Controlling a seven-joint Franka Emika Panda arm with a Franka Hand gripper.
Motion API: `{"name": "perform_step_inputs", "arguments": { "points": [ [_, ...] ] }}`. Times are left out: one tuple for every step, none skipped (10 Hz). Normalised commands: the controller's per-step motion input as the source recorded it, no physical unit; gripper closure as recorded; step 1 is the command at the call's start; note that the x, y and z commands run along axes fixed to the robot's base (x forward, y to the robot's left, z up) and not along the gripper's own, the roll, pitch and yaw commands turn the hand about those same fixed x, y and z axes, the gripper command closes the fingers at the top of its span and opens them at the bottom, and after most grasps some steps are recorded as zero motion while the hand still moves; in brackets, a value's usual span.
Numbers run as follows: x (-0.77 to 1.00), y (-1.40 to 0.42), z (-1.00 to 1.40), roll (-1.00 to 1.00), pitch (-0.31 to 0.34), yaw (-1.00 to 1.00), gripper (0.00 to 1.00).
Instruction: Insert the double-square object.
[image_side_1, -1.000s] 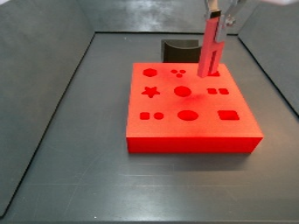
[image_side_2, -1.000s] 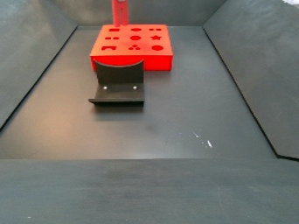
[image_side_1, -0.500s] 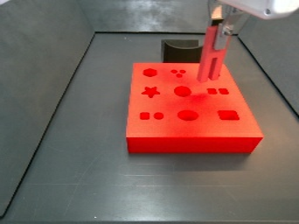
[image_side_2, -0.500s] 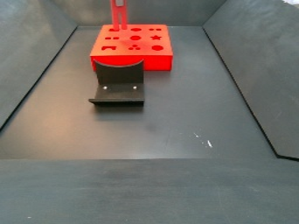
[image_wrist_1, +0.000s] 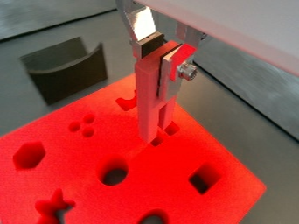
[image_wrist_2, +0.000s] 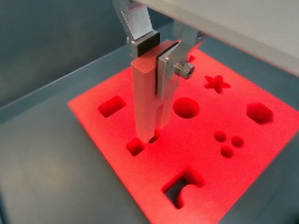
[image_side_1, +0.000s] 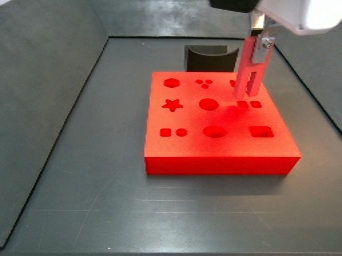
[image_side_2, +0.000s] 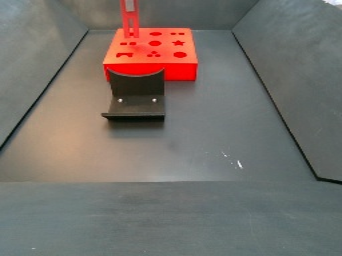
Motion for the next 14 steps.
{"name": "perform_step_inputs", "arguments": {
  "points": [
    [0.23,0.0,0.0,0.05,0.024,-0.75,1.0],
    [0.43,0.0,0.0,0.07,0.081,-0.53,1.0],
    [0.43,-0.12,0.0,0.15,0.154,-0.26,1.0],
    [0.63,-0.18,-0.08,0.27,0.187,-0.03,1.0],
    [0.71,-0.2,-0.09,0.36,0.26,0.0,1.0],
    [0.53,-0.19,0.0,0.44,0.323,0.04,1.0],
    [0.36,-0.14,0.0,0.5,0.33,0.07,1.0],
    [0.37,-0.1,0.0,0.48,0.314,0.09,1.0],
    [0.57,-0.01,-0.12,0.29,0.284,0.04,1.0],
    [0.61,0.0,-0.17,0.13,0.211,0.0,1.0],
    [0.51,0.0,-0.13,0.0,0.087,0.0,1.0],
    [0.4,0.0,-0.07,-0.06,0.006,0.0,1.0],
    [0.39,0.0,-0.04,-0.1,0.004,0.01,1.0],
    [0.42,0.0,-0.02,-0.12,0.001,0.03,1.0]
  ]
}}
